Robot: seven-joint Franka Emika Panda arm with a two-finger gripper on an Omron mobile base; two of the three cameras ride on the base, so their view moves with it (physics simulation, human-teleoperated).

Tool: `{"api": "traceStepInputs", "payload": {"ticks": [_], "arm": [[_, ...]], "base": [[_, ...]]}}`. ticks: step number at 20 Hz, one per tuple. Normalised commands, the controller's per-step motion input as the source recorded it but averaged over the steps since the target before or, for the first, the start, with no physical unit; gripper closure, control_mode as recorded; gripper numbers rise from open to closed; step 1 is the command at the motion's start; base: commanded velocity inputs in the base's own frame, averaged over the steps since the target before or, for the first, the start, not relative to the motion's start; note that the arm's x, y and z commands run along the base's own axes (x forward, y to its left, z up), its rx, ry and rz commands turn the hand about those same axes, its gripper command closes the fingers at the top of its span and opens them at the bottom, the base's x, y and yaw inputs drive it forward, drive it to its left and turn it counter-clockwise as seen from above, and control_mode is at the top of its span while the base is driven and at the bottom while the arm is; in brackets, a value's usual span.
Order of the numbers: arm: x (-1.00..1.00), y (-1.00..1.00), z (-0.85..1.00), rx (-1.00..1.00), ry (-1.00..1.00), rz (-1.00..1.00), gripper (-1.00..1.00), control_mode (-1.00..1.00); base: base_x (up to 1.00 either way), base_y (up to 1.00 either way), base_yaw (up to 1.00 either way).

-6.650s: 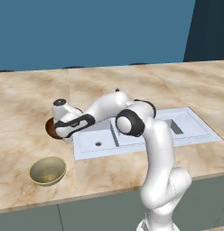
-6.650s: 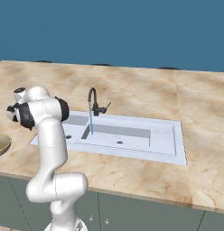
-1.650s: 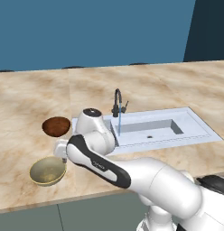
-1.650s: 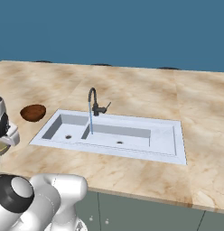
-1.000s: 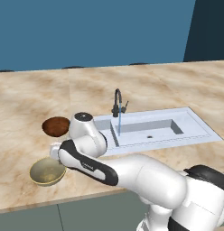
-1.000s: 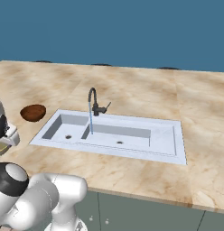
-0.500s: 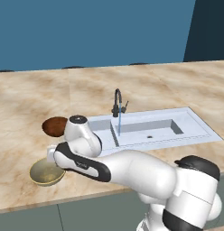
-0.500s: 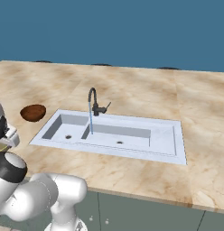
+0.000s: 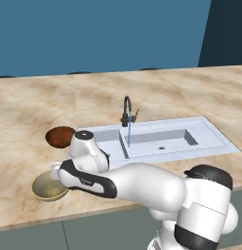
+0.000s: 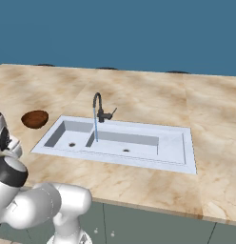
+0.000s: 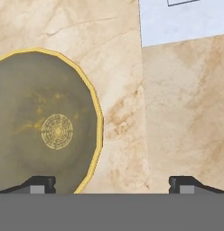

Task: Rinse each bowl for a few seconds and place them down in the sink or on the counter.

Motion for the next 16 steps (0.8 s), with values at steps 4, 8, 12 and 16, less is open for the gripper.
{"api": "traceStepInputs", "payload": {"ticks": [4, 8, 12, 16], "arm": [[0.15, 0.02, -0.09, -0.01, -0.02, 0.00, -1.00, -1.00], [0.15, 0.12, -0.12, -0.02, -0.02, 0.00, -1.00, -1.00], [0.20, 0.28, -0.13, -0.03, -0.01, -0.01, -1.00, -1.00], [0.20, 0.20, -0.13, -0.02, 0.00, -0.01, -1.00, -1.00]], "base": [[0.00, 0.00, 0.00], [0.00, 0.00, 0.00], [0.00, 0.00, 0.00], [0.00, 0.00, 0.00]]}}
